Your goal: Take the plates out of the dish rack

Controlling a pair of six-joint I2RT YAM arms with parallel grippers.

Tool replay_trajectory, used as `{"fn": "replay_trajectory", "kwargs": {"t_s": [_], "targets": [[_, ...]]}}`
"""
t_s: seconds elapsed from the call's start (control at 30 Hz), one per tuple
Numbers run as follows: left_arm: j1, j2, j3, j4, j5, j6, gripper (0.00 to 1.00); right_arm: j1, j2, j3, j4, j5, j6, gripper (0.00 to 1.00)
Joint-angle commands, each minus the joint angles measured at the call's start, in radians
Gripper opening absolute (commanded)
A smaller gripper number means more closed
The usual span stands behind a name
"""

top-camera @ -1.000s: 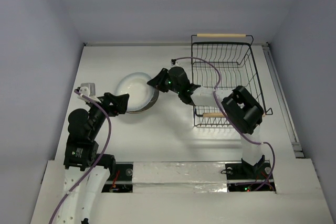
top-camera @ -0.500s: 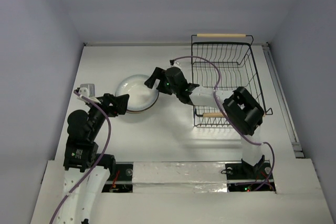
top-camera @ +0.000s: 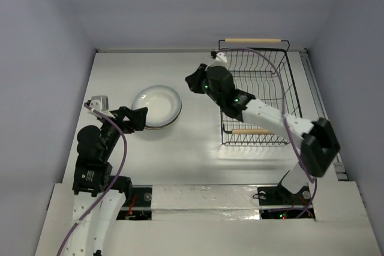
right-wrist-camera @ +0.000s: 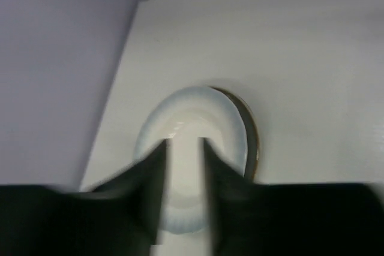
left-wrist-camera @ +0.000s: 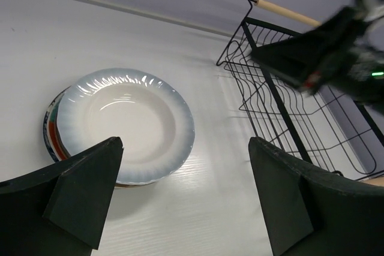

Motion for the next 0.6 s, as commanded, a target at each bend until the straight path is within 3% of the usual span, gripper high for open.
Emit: {"fn": "replay_trajectory", "kwargs": {"t_s": [0.0,0.17,0.23,0.27,0.3,0.33,0.37,0.4,0.43,0.57], "targets": [[0.013,0.011,0.049,0.021,-0.036,0.034,0.85,0.014,-0.213,-0.058,0.02,0.085,-0.111,0.02],[0.013,0.013,0.095,0.059,-0.052,0.023,0.89,0.014,-0.541,-0.205,-0.003,0.215,-0.206,0.0],[0.013,0.02,0.121,0.071,-0.044,0.019,0.9,0.014,-0.717,-0.262,-0.032,0.291,-0.249,0.07],[0.013,0.023,0.153,0.073,-0.047,0.016,0.9,0.014,-0.83,-0.279,-0.038,0.312,-0.264,0.26],[0.013,0.028,0.172,0.073,-0.055,0.016,0.9,0.014,-0.831,-0.294,-0.043,0.335,-0.28,0.41],[0.013,0.032,0.187,0.073,-0.063,0.01,0.9,0.014,-0.936,-0.307,-0.057,0.379,-0.309,0.55],[0.013,0.031,0.218,0.074,-0.07,0.007,0.9,0.014,-0.986,-0.327,-0.063,0.402,-0.318,0.82],[0.013,0.029,0.232,0.082,-0.081,0.005,0.9,0.014,-1.03,-0.333,-0.072,0.424,-0.329,0.93],[0.013,0.026,0.242,0.09,-0.081,0.004,0.9,0.014,-1.105,-0.338,-0.087,0.465,-0.346,0.99],[0.013,0.023,0.276,0.132,-0.089,-0.01,0.89,0.014,-1.212,-0.371,-0.08,0.514,-0.395,1.0]]}}
